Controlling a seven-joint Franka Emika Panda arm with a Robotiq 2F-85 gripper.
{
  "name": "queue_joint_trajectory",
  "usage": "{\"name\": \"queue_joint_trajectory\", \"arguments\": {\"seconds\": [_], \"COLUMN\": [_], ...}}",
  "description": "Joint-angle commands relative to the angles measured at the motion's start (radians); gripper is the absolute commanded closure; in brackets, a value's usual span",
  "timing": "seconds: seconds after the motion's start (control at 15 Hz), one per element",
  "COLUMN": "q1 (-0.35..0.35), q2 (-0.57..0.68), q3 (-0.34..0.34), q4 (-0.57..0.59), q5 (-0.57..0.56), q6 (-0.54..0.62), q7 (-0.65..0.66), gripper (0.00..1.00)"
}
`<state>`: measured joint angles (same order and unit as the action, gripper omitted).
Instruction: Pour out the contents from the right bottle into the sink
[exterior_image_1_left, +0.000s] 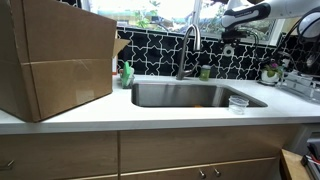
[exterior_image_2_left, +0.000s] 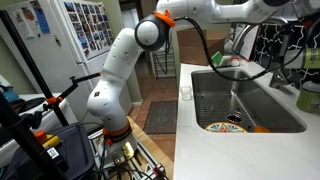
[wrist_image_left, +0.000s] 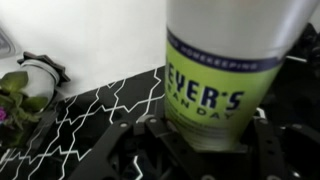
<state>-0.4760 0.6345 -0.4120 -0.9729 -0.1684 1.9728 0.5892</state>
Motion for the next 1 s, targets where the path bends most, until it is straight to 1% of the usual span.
{"name": "queue_joint_trajectory", "arguments": {"seconds": [0.0, 0.2, 0.47, 0.93], "q1": [0.105, 0.175, 0.254, 0.363], "q2": [-0.091, -0.142, -0.202, -0.264], "q3": [-0.055, -0.088, -0.130, -0.202], "q4": [-0.122, -0.191, -0.285, -0.417], "q5": [-0.160, -0.277, -0.420, -0.670], "q6": [0.099, 0.175, 0.251, 0.340], "q7": [0.012, 0.045, 0.138, 0.397], "gripper": [0.62, 0.62, 0.62, 0.62]}}
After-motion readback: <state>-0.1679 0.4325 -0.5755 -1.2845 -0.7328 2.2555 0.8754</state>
